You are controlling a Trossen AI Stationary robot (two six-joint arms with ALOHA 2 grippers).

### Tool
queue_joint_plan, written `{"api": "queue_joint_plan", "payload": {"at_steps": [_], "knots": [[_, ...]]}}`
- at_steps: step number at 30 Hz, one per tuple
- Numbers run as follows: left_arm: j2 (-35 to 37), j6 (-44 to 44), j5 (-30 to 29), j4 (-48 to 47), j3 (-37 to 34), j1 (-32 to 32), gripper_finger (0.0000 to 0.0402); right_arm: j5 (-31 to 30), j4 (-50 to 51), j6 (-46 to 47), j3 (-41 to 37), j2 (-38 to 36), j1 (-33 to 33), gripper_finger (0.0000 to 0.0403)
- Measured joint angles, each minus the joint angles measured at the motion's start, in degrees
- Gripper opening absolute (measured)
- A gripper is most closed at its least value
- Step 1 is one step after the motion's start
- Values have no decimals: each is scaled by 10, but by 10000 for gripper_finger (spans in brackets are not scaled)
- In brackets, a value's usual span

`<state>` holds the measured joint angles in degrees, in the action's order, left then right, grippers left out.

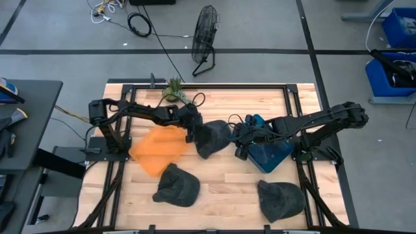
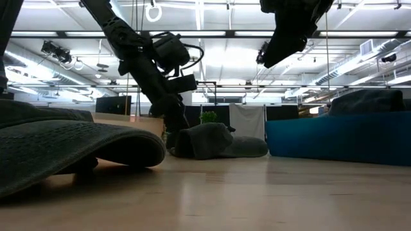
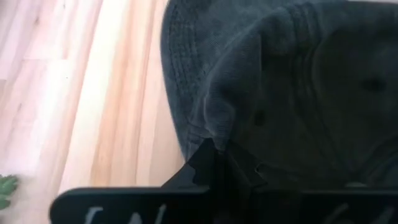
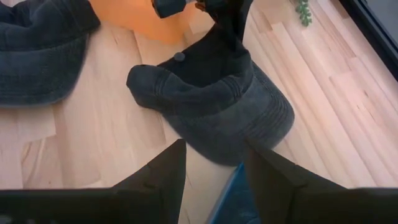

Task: Pick & Place hat
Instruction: Put the top black cap into the orange bin

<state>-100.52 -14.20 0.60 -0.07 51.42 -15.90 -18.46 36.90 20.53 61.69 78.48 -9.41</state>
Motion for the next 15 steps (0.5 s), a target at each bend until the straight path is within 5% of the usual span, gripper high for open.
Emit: {"api": "queue_joint_plan", "payload": {"at_steps": [6,15], "knots": [[62,0,1,1,0,4,11,0,2,5,0,0,0,165],[276,17,-18,-117,0,20,13,-1,4,15,0,0,0,165]]}}
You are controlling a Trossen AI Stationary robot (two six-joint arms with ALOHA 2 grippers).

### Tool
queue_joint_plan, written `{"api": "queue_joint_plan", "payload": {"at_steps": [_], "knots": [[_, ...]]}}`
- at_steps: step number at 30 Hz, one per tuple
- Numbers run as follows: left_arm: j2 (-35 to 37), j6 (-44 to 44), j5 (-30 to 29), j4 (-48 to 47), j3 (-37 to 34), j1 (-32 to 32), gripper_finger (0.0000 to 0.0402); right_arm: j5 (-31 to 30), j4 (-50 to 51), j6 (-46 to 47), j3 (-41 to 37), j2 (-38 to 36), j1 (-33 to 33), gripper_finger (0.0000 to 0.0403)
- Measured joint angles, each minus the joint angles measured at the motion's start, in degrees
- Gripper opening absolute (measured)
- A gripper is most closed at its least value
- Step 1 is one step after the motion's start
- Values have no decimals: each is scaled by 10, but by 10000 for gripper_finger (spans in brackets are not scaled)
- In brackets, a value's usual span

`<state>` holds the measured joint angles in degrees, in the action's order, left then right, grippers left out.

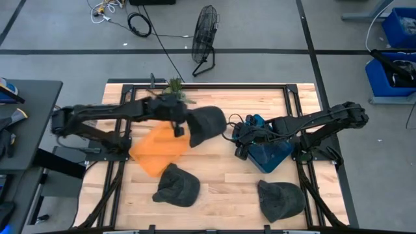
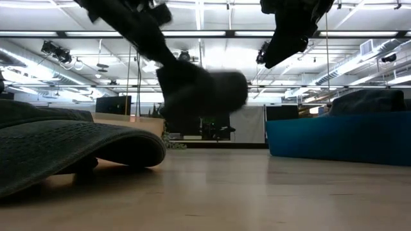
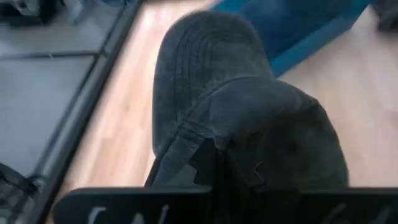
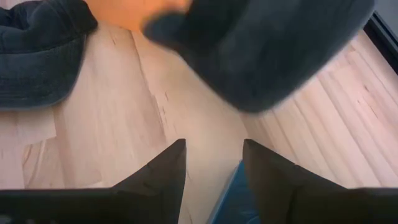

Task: Pick & Place hat
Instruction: Put the top black cap into the orange bin

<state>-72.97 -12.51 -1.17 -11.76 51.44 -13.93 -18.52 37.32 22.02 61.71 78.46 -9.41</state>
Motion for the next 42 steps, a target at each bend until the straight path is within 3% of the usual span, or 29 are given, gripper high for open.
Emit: {"api": "queue_joint_plan", "payload": {"at_steps": [6,10,15,18,22,28,34,42], "knots": [[151,86,-12,-106,0,33,13,0,-1,0,0,0,0,165],[226,176,-77,-198,1,63,14,0,-1,0,0,0,0,165],[262,329,-160,-380,-3,102,12,0,0,0,0,0,0,165],[257,439,-180,-483,-9,117,17,0,0,0,0,0,0,165],[250,546,-180,-525,-36,137,19,0,-2,0,0,0,0,165],[250,562,-172,-497,-54,166,16,0,-2,-6,0,0,0,165],[251,537,-139,-482,-29,205,17,0,-1,-6,0,0,0,165],[251,563,-110,-555,8,244,17,0,0,-3,0,0,0,165]]}}
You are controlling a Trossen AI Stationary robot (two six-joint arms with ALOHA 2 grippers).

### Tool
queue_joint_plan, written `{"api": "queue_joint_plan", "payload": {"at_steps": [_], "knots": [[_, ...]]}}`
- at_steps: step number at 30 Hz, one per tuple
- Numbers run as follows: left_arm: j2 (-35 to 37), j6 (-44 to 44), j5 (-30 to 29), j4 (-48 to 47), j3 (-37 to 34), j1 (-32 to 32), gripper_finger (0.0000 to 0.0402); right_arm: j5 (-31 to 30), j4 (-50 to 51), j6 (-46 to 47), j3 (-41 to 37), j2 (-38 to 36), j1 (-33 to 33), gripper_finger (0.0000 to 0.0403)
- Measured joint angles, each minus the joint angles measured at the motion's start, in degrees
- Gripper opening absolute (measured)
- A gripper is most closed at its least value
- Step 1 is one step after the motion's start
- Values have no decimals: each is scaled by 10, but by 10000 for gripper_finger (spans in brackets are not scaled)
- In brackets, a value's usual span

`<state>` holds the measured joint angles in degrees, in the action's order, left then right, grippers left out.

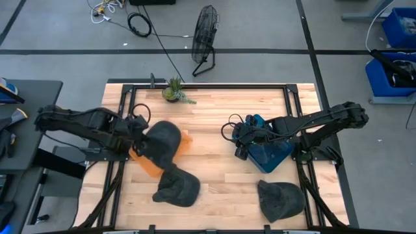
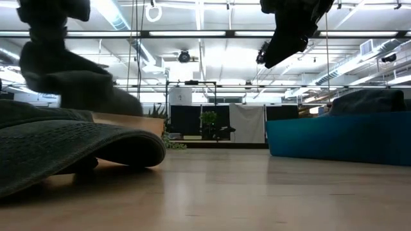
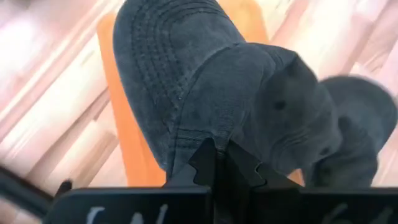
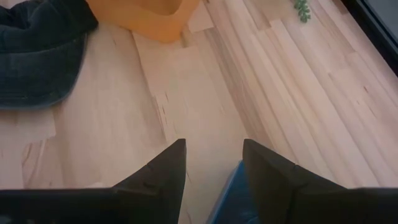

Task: Pick & Place hat
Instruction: Put the top black cap into the orange bin

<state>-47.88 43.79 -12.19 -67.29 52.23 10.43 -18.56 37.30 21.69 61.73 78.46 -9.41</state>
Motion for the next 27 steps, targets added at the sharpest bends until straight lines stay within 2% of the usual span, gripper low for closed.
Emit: {"api": "queue_joint_plan", "payload": {"at_steps": [4,10,16,19,22,27], "knots": [[0,11,-2,-41,0,11,16,0,0,1,0,0,0,165],[0,-8,-10,-50,9,14,17,0,0,1,0,0,0,165],[-1,-40,-25,-53,82,14,16,0,0,-1,0,0,0,165],[-1,-89,-30,-66,111,14,15,0,-2,-1,0,0,0,165],[-1,-139,-30,-79,111,14,15,0,-2,-1,0,0,0,165],[-12,-128,-28,-107,71,14,15,0,-1,-1,0,0,0,165]]}}
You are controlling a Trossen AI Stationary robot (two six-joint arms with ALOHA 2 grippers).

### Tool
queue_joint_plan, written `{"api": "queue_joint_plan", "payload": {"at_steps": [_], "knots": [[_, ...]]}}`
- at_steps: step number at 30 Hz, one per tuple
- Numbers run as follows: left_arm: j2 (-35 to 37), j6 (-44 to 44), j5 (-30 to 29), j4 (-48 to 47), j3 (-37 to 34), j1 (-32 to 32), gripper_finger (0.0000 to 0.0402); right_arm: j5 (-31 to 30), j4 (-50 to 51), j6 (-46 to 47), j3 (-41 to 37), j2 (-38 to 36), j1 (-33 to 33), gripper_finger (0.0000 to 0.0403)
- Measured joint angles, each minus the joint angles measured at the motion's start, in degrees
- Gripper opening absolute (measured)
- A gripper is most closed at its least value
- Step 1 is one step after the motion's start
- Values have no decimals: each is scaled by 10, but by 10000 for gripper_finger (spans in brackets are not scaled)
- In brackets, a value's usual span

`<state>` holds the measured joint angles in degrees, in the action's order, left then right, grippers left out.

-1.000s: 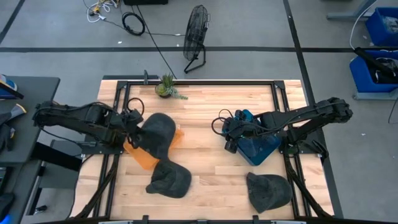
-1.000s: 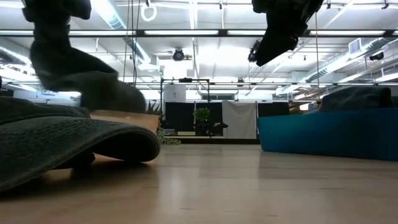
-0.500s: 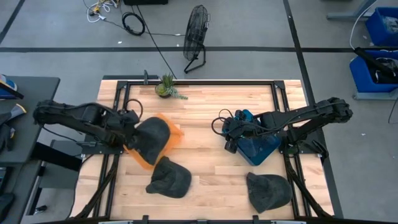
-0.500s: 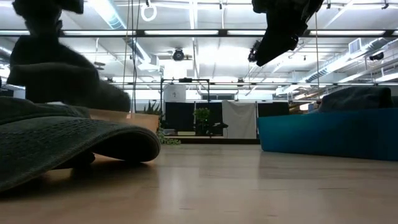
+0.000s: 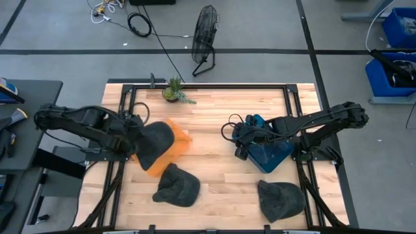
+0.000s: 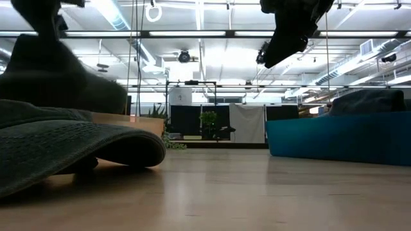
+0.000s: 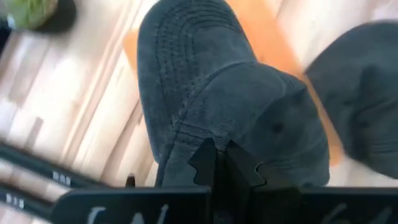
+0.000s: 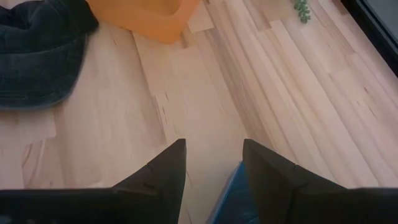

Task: Pick & Place hat
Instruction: Put the top black cap into the orange bin

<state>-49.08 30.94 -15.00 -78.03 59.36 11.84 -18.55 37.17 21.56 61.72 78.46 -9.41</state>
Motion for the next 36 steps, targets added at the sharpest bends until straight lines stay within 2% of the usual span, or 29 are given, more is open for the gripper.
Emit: {"api": "queue_joint_plan", "payload": {"at_steps": [6,11,19,23,30,36], "knots": [[-12,59,12,61,-58,0,15,0,1,0,0,0,0,165],[-26,57,20,128,-64,0,20,0,-2,0,0,0,0,165],[-51,88,34,128,-85,0,20,0,-1,0,0,0,0,165],[-70,86,77,143,-108,0,30,0,1,0,0,0,0,165],[-105,84,73,160,-126,-2,51,0,2,0,0,0,0,165],[-126,83,77,159,-127,-2,96,0,2,0,0,0,0,165]]}}
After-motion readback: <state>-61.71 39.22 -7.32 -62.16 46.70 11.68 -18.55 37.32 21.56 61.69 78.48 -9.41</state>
